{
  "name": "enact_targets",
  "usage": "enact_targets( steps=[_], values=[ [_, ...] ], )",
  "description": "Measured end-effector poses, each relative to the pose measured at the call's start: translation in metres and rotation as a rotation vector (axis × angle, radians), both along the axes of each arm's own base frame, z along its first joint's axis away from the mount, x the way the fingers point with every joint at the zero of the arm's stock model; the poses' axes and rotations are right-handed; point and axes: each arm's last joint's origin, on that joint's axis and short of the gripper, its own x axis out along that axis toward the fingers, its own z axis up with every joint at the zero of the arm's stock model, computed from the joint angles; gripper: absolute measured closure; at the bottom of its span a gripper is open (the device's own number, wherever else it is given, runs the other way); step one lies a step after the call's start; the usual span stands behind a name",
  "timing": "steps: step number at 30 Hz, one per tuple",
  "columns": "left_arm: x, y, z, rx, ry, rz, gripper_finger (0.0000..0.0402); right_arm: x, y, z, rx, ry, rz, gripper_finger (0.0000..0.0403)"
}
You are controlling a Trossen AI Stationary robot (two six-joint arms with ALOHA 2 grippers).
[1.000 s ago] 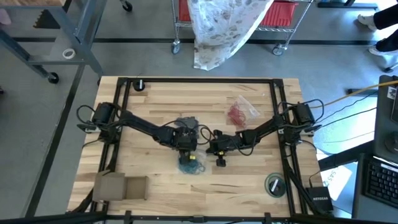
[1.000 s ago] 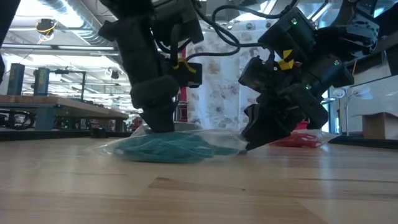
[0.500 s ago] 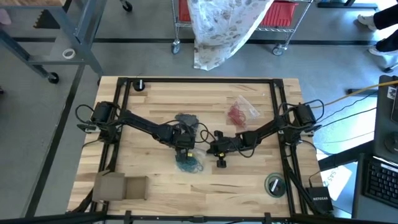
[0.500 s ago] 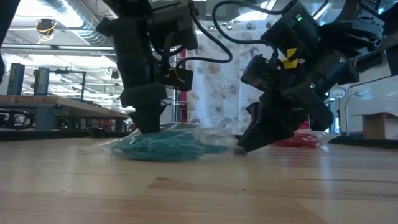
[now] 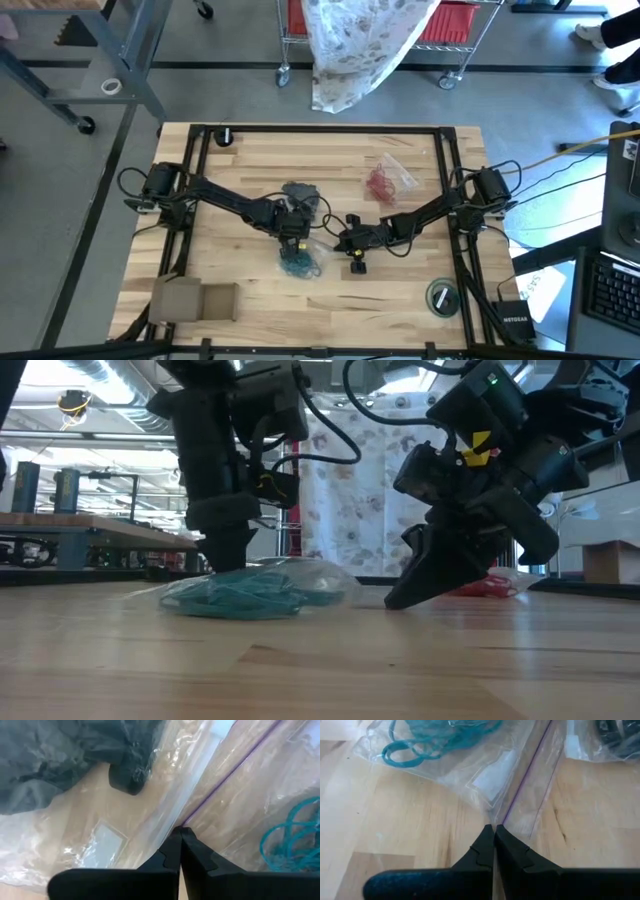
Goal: Sort rubber bands
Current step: Close the transparent zip lock bag
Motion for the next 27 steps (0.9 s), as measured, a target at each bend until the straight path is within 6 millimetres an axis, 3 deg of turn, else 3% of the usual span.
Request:
enact_targets(
  steps=[8,18,23,27],
  values=[
    [0.0,-0.003,0.0,0.003,-0.01,0.004,0.04,-0.002,0.0,0.004,0.04,0.024,-0.049,0.0389],
    [0.012,-0.005,0.003,-0.011,-0.121,0.019,0.04,-0.036,-0.005,0.043,0.154,0.229,-0.038,0.0389],
    [0.03,-0.008,0.015,-0.035,-0.237,-0.018,0.04,-0.034,-0.005,0.067,0.16,0.097,-0.004,0.0388],
    [0.045,-0.012,0.037,0.004,-0.281,-0.053,0.04,-0.027,-0.005,0.072,0.128,-0.002,-0.026,0.0388]
  ],
)
